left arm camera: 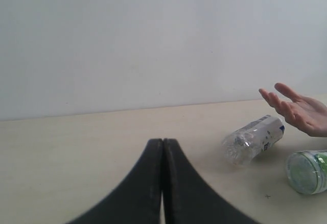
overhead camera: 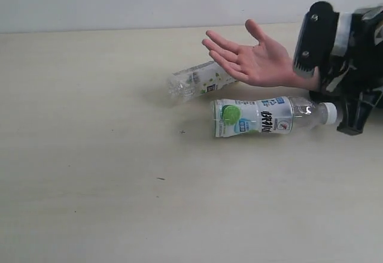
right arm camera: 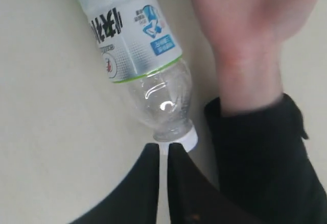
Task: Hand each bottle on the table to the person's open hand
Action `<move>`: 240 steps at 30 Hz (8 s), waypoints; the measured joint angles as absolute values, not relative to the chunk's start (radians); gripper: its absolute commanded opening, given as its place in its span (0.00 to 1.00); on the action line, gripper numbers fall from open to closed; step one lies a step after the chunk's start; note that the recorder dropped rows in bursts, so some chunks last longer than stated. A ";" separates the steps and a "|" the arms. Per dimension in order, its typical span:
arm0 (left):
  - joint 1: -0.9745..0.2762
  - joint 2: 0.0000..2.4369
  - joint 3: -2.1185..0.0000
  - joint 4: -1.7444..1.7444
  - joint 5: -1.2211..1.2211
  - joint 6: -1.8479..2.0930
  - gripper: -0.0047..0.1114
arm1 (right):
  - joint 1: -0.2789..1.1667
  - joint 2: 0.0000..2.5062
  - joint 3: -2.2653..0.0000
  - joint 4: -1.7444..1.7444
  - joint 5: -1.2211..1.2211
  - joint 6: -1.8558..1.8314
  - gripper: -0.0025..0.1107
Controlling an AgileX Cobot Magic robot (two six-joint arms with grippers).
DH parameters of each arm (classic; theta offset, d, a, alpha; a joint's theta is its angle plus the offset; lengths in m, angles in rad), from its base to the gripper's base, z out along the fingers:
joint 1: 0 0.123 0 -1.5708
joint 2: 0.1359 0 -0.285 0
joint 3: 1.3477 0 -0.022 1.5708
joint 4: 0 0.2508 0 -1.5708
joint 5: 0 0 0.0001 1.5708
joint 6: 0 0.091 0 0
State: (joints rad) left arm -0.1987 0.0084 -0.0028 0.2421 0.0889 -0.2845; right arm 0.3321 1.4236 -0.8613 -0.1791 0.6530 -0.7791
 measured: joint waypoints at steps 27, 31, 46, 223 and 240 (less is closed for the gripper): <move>-0.199 0.008 -0.003 0.242 0.098 -0.284 0.04 | 0.528 1.686 -0.999 -0.794 0.588 -0.395 0.14; -0.199 0.008 -0.003 0.242 0.098 -0.284 0.04 | 0.528 1.691 -0.999 -0.594 0.598 -0.581 0.18; -0.199 0.008 -0.003 0.242 0.100 -0.284 0.04 | 0.528 1.737 -0.999 -0.354 0.606 -0.740 0.64; -0.199 0.008 -0.003 0.244 0.105 -0.284 0.04 | 0.305 0.005 -0.191 -0.007 0.507 -0.178 0.33; -0.199 0.008 -0.002 0.250 0.107 -0.284 0.04 | 0.317 0.005 -0.191 -0.014 0.510 -0.176 0.33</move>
State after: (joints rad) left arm -0.1987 0.0084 -0.0023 0.2497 0.1068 -0.2845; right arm 0.3167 0.0045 -0.1908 -0.0141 0.5103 -0.1763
